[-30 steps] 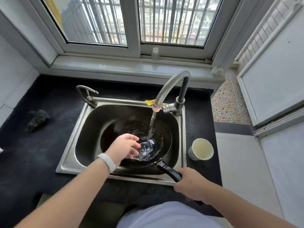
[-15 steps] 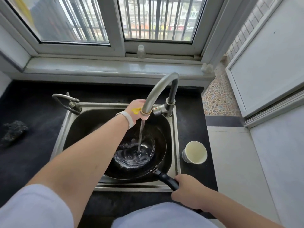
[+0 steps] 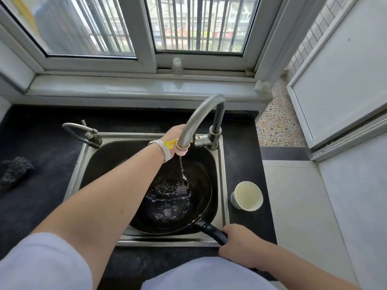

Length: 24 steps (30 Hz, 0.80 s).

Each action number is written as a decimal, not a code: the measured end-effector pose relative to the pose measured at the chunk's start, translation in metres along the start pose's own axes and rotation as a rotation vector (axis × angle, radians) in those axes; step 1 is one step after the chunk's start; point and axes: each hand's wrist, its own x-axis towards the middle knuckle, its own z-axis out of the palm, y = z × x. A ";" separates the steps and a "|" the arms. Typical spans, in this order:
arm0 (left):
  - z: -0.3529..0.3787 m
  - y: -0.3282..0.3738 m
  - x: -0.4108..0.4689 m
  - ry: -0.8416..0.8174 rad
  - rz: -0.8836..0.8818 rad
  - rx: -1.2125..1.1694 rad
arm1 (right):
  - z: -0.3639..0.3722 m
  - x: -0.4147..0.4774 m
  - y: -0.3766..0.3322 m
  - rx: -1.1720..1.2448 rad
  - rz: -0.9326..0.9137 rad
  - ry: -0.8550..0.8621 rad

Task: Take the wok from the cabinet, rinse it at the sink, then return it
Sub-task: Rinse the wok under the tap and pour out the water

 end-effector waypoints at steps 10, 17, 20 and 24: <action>-0.011 -0.071 -0.064 0.224 0.240 0.279 | -0.001 -0.013 -0.001 -0.038 -0.026 0.047; -0.008 -0.164 -0.144 0.253 0.192 0.267 | -0.004 -0.011 -0.003 -0.051 -0.036 0.058; -0.007 -0.184 -0.158 0.316 0.176 0.188 | -0.002 -0.013 -0.007 -0.040 -0.050 0.043; -0.006 -0.200 -0.166 0.351 0.147 0.110 | 0.001 -0.018 -0.014 0.013 -0.085 0.021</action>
